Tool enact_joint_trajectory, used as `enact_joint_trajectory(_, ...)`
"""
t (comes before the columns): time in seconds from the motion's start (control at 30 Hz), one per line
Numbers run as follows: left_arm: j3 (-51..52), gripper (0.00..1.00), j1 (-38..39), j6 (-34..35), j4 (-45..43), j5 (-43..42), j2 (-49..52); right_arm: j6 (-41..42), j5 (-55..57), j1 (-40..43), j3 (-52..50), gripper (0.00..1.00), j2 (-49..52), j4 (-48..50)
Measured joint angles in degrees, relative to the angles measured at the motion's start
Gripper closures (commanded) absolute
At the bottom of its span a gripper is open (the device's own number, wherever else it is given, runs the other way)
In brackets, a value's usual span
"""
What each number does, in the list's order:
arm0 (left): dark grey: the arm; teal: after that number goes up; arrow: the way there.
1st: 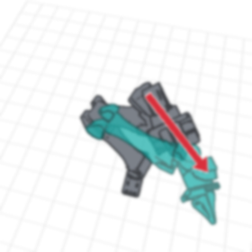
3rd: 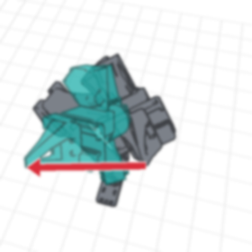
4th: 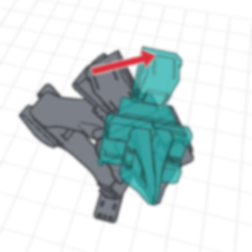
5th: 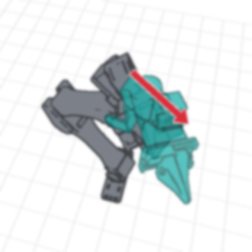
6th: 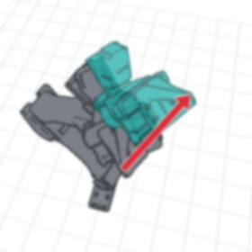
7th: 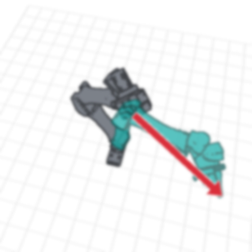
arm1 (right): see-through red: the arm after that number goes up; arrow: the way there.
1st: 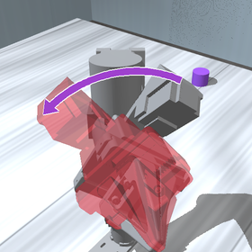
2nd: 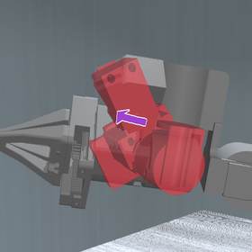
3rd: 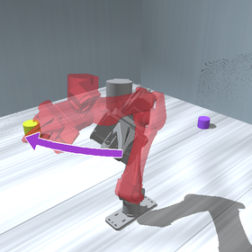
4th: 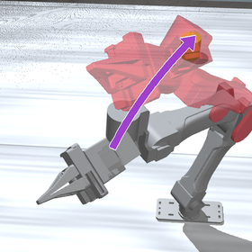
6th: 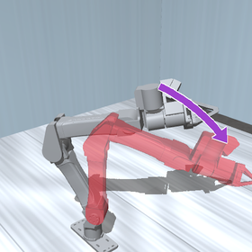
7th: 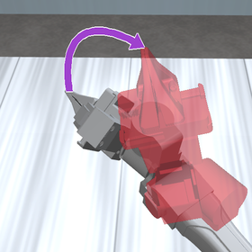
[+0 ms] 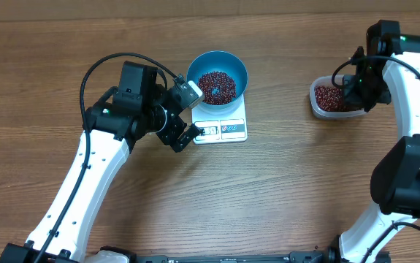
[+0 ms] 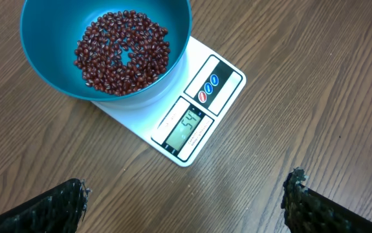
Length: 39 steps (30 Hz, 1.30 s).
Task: Scoop item into bowl and weigh 150g on scale
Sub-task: 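Return the empty scoop right to the bean tub, then hold the red scoop in the bean tub, scooping beans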
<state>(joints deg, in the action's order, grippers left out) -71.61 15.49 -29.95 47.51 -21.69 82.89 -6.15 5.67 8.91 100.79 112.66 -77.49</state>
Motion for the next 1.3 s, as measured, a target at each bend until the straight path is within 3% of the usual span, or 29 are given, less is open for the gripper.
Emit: enact_joint_trajectory(1.3, 0.0, 0.0, 0.0, 0.0, 0.0, 0.0, 0.0, 1.4, 2.4, 0.0, -3.6, 0.96, 2.1, 3.8)
